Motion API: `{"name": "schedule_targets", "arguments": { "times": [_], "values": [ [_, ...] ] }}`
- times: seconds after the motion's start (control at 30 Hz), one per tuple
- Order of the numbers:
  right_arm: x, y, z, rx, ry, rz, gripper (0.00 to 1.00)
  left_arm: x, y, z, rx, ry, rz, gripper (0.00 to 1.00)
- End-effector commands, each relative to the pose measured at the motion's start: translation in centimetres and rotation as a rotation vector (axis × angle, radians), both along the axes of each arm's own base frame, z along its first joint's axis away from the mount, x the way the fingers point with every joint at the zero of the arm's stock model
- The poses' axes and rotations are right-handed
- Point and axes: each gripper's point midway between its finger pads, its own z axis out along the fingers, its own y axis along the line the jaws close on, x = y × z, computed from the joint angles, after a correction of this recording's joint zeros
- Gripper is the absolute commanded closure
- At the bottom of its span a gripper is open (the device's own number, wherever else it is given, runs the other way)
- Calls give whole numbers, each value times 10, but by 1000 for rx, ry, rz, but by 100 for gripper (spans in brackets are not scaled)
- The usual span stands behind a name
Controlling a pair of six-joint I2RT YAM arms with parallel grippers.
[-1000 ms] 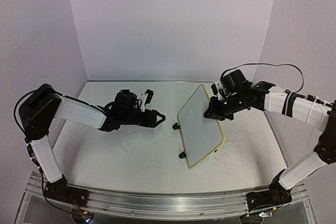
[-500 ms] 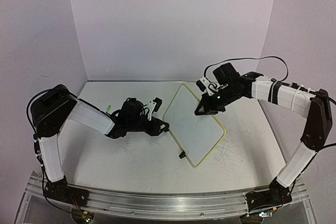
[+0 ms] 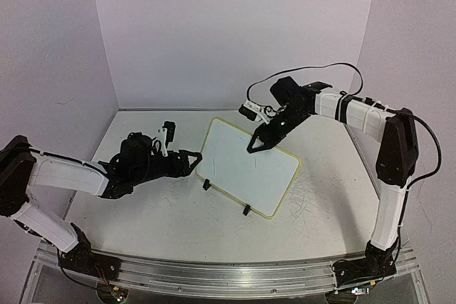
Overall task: Write a sentence on the whiteboard
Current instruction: Adjust the whiteboard at the center of the board.
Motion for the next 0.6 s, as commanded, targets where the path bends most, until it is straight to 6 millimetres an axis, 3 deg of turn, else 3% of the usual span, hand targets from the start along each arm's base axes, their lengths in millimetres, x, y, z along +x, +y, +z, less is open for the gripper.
{"name": "schedule_targets", "arguments": {
  "times": [0.0,0.07,0.17,0.3,0.33,0.43,0.5,0.57],
  "values": [
    [-5,2,-11,-59,-45,63,54,4,8,19,-50,-18,32,27],
    [9,-3,0,-79,-101,-18,42,3,4,16,-43,-12,12,27],
    [34,-17,31,-100,-221,-195,24,2,1,4,-25,12,-1,26],
    [57,-57,92,-107,-384,-505,4,3,-3,-11,2,37,-18,25],
    [59,-69,100,-106,-394,-585,2,3,-4,-14,8,43,-23,24],
    [48,-106,118,-57,-358,-771,2,4,-9,-30,28,81,-38,23],
    [25,-121,105,5,-230,-806,2,5,-13,-41,44,103,-50,24],
    [-1,-119,92,77,-126,-782,3,5,-17,-50,59,123,-64,26]
  ]
}}
